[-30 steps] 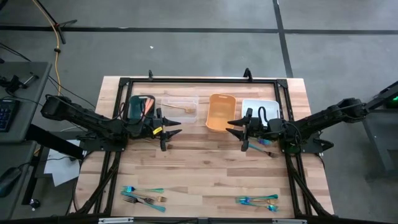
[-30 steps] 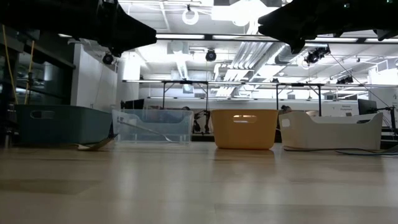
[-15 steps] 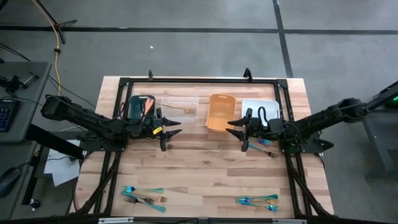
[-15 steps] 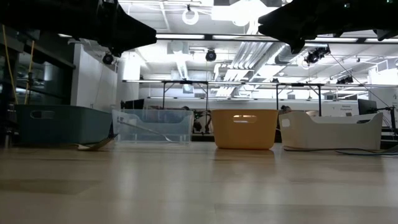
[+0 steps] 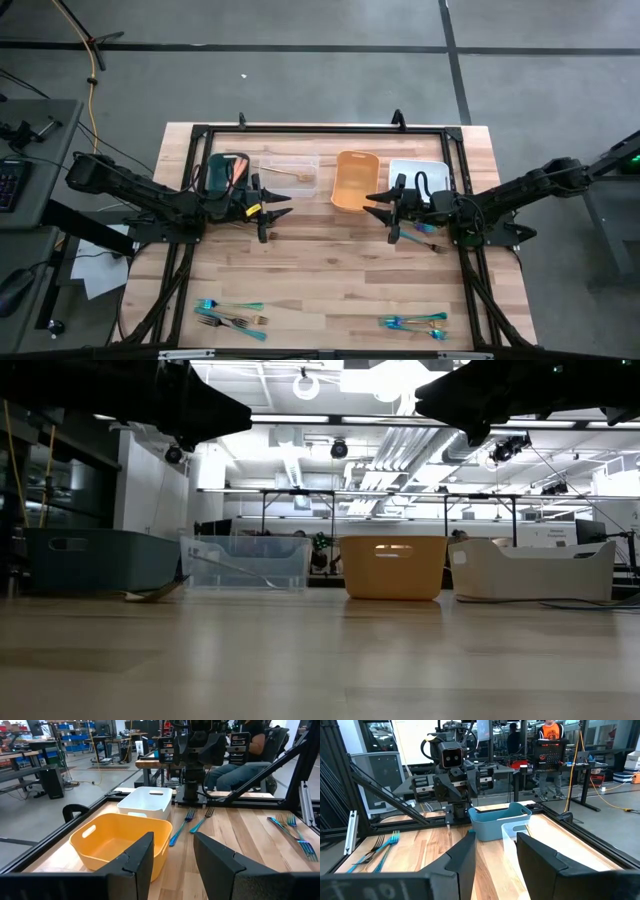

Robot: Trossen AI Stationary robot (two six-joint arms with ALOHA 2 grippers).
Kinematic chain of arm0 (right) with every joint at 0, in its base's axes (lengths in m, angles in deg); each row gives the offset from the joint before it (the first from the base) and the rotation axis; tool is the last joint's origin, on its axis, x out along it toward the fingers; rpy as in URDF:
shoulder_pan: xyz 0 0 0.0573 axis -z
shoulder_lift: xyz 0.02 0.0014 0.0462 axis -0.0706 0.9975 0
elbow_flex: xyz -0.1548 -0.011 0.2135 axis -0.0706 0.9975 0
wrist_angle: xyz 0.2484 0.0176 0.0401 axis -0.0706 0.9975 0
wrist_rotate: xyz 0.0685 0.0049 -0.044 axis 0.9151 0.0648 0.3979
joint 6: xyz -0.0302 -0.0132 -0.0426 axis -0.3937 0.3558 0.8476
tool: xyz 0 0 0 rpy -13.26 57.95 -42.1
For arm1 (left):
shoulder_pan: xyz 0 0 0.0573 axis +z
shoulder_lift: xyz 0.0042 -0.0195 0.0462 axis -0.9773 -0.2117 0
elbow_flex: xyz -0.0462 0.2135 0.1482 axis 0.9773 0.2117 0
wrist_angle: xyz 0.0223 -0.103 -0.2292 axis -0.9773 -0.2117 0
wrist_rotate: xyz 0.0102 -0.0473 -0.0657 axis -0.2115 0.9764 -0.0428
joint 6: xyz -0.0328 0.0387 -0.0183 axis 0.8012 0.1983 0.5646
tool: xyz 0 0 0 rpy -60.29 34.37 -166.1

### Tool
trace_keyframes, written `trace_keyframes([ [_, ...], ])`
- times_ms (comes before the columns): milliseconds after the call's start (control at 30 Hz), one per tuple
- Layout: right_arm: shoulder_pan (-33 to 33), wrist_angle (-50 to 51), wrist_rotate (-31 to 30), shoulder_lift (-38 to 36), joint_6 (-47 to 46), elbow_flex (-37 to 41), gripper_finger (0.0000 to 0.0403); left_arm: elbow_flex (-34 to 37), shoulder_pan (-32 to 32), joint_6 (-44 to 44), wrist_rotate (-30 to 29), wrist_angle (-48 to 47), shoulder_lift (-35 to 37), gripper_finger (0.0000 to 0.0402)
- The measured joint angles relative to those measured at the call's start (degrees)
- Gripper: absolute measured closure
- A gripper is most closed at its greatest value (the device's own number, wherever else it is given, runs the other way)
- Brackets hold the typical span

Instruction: Sort silverware by color (type)

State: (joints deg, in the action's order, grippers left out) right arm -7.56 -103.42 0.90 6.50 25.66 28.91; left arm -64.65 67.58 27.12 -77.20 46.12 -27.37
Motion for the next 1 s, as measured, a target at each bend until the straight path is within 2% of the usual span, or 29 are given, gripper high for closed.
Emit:
trace_keyframes([
  [1000,0.0,0.1,-0.2,0.0,0.0,0.0,0.0267,0.0,0.0,0.0,0.0,0.0,0.0,0.027],
])
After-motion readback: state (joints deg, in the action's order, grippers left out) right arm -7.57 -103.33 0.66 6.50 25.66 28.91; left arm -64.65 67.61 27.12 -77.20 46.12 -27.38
